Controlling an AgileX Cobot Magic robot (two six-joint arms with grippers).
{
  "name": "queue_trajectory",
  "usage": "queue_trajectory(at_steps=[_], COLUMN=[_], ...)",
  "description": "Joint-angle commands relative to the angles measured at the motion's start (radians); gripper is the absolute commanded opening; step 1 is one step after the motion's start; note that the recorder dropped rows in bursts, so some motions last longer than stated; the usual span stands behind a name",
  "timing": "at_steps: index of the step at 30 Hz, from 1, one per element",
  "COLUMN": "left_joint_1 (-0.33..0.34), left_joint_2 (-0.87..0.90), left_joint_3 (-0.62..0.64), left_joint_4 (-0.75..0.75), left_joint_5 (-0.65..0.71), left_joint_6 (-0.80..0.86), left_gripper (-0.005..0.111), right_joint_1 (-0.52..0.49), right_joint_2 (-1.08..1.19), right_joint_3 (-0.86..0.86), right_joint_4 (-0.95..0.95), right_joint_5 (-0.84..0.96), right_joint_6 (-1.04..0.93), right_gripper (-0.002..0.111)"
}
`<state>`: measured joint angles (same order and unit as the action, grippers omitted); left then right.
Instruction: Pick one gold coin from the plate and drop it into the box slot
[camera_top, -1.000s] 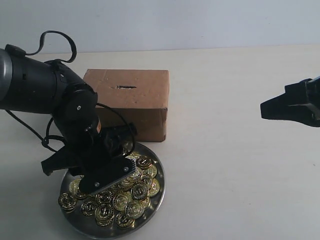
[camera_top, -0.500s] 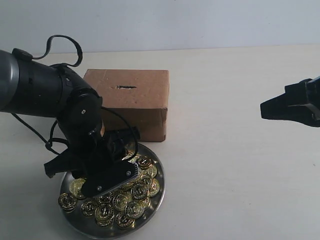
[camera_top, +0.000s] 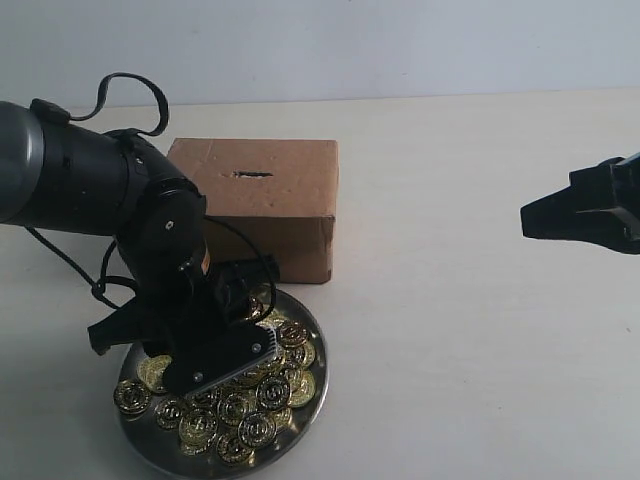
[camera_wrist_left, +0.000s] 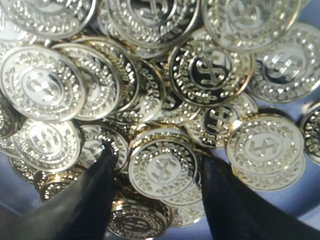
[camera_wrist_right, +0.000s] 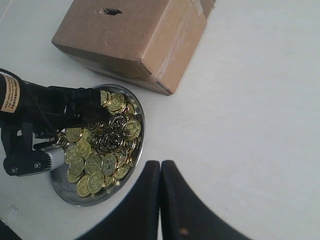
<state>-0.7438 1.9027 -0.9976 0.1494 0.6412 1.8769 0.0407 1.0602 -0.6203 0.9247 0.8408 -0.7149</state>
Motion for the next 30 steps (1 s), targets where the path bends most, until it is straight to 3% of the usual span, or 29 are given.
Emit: queue_trajectory(at_steps=[1, 3, 10, 22, 30], left_joint_1=[-0.005, -0.005, -0.005, -0.005, -0.005], left_joint_2=[0.010, 0.010, 0.010, -0.021, -0.104], left_joint_3=[-0.002, -0.002, -0.002, -0.002, -0.002], left_joint_4=[0.002, 0.002, 0.002, 0.002, 0.002], left_joint_5=[0.000, 0.000, 0.000, 0.000, 0.004], left_joint_6=[0.003, 0.003, 0.003, -0.009, -0.158], left_gripper=[0.052, 0.051, 0.029, 0.029, 0.029], right_joint_1=[-0.006, -0.006, -0.006, -0.006, -0.006], right_joint_2=[-0.001, -0.001, -0.001, -0.001, -0.001], right_joint_3=[-0.005, -0.005, -0.005, -0.005, -0.005], right_joint_4=[0.008, 0.008, 0.008, 0.008, 0.008], right_joint_5=[0.001, 0.001, 0.001, 0.001, 0.001], right_joint_6=[-0.008, -0.008, -0.008, -0.008, -0.008], right_gripper=[0.000, 0.000, 0.000, 0.000, 0.000])
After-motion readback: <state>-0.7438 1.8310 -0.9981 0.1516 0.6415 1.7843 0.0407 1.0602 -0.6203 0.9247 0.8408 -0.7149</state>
